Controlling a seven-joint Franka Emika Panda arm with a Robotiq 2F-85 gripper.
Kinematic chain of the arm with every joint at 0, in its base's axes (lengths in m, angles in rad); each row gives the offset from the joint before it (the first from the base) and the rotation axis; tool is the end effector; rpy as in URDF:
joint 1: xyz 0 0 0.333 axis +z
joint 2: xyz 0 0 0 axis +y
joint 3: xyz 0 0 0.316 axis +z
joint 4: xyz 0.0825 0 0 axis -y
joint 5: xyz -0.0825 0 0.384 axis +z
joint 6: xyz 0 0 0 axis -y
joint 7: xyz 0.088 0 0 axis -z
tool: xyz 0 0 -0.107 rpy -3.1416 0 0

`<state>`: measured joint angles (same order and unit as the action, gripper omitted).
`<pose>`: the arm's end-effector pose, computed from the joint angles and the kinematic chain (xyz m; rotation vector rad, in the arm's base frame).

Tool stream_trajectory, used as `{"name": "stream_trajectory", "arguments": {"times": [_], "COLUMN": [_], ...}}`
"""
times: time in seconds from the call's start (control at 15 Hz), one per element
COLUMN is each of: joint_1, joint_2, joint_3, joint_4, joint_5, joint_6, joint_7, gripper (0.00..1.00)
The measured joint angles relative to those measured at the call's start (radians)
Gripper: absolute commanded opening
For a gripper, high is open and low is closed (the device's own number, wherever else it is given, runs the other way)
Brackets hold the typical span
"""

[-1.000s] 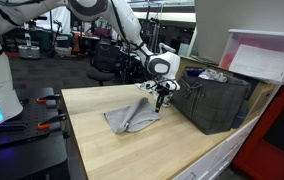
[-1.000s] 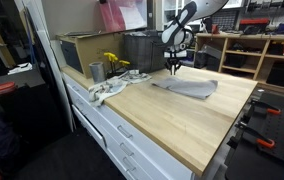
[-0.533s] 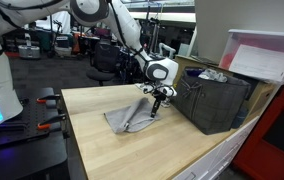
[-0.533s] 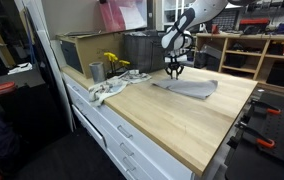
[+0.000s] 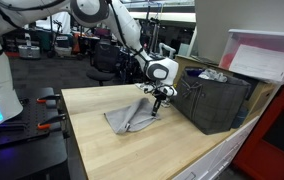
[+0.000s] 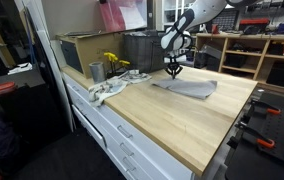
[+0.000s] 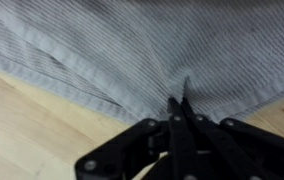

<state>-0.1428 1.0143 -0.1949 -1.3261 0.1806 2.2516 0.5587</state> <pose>0.6959 -0.2073 0.1162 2.7706 -1.3914 -0.0999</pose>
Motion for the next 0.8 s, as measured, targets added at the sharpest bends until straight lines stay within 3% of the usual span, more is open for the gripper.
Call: {"name": "stream_trajectory", "arguments": {"times": [0.53,0.6,0.67,0.73,0.8], "joint_1": [0.032,0.035,0.037,0.04,0.043], "joint_2": [-0.03,-0.036,-0.04,-0.044,-0.047], "joint_3": [-0.041,-0.043,-0.045,-0.045,-0.046], "joint_4": [0.035,0.037,0.039,0.041,0.043], "joint_5": [-0.029,-0.039,-0.049,-0.057,-0.063], "joint_6": [0.0,0.0,0.0,0.0,0.0], "joint_7": [0.001,0.001,0.001,0.001,0.001], "gripper": [0.01,0.08,0.29,0.06,0.05]}}
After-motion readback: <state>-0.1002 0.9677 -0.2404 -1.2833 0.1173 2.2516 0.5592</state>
